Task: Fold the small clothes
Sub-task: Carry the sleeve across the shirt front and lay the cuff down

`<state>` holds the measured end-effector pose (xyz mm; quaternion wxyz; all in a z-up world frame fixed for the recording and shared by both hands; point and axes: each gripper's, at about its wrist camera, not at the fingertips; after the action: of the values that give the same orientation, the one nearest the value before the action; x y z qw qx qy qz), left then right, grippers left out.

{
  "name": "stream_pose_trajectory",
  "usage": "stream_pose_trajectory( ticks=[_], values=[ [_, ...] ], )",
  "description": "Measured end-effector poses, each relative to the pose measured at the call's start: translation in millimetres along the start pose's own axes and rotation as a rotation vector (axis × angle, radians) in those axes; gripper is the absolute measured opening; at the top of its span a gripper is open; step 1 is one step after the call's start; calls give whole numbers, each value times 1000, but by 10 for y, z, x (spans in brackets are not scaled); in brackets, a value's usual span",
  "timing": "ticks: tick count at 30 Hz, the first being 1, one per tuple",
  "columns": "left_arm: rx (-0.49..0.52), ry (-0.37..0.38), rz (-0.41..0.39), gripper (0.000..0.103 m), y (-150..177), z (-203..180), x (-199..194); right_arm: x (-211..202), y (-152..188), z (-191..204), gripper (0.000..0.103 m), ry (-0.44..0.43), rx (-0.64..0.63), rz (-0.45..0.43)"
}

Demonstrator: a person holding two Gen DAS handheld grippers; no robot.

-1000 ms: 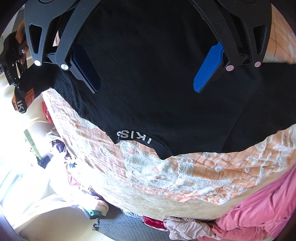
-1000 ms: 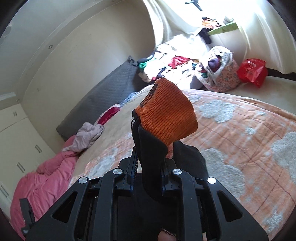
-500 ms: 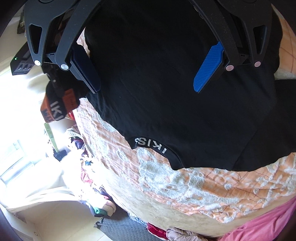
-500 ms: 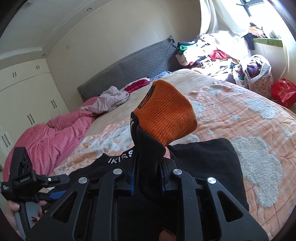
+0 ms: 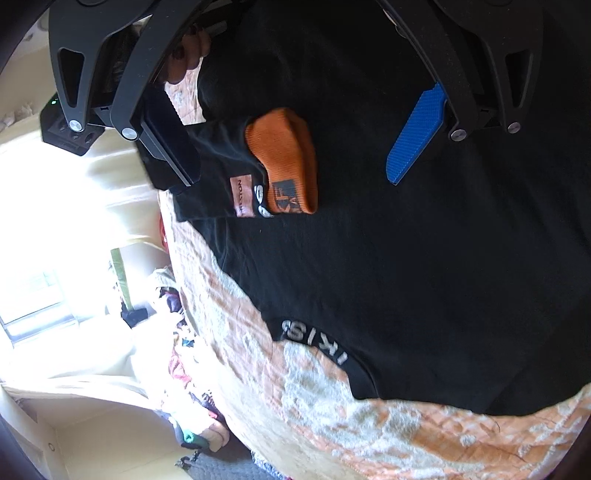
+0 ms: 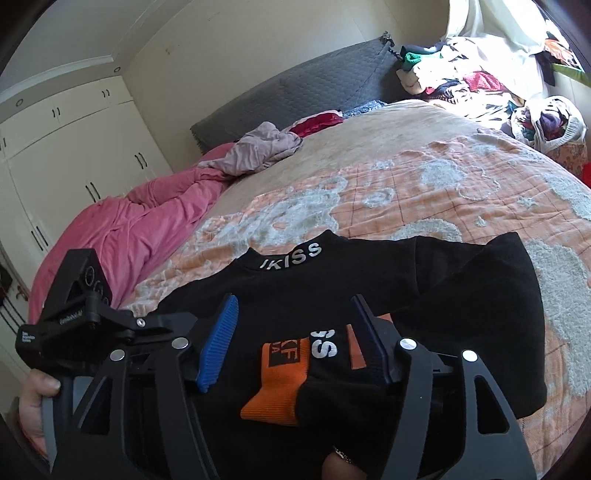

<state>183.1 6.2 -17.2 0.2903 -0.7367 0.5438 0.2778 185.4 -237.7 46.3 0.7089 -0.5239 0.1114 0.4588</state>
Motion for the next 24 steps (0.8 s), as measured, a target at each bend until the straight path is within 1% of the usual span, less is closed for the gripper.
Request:
stream_pose_trajectory(
  ticks=[2, 4, 6, 7, 8, 9, 10, 11, 12, 13, 14, 15, 17, 19, 20, 22, 24],
  values=[
    [7, 17, 36, 94, 18, -35, 119, -41, -26, -51, 63, 11, 19, -7],
    [30, 15, 64, 93, 49, -110, 254, -86, -45, -135, 64, 23, 52, -17],
    [47, 10, 81, 86, 64, -175, 367, -130, -62, -217, 65, 29, 83, -23],
    [49, 8, 91, 80, 77, -196, 415, -165, -69, -260, 65, 35, 99, -28],
    [49, 8, 103, 68, 80, -220, 489, -190, -71, -291, 65, 42, 110, -32],
    [49, 4, 110, 61, 78, -242, 554, -225, -76, -327, 66, 51, 122, -36],
    [55, -9, 115, 61, 87, -259, 611, -255, -79, -361, 66, 56, 132, -42],
    [74, -27, 116, 57, 99, -296, 660, -276, -85, -387, 69, 62, 141, -48],
    [93, -48, 113, 47, 111, -330, 694, -305, -89, -418, 70, 71, 151, -56],
    [109, -77, 100, 40, 120, -367, 724, -335, -91, -451, 70, 82, 159, -64],
    [123, -85, 96, 29, 122, -390, 745, -358, -94, -475, 70, 92, 163, -69],
    [137, -86, 94, 19, 123, -407, 755, -379, -99, -499, 70, 110, 166, -72],
    [183, -113, 80, 12, 135, -469, 738, -409, -102, -544, 70, 148, 173, -76],
    [260, -175, 41, 10, 159, -588, 644, -432, -104, -605, 70, 187, 182, -73],
    [304, -210, 5, 9, 178, -663, 560, -441, -105, -637, 70, 207, 188, -71],
    [340, -233, -48, 8, 171, -762, 407, -472, -101, -718, 70, 233, 208, -75],
    [347, -232, -100, 4, 144, -775, 198, -494, -95, -794, 70, 238, 237, -76]
  ],
)
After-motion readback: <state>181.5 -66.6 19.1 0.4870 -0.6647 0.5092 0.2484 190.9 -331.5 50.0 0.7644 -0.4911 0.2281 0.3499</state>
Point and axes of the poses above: each gripper's, at about its wrist camera, not at the fingertips, and x roughly the way its jaws point, z to its left, y to its underside, and after that the axes turned 11 degrees about z, right-handed
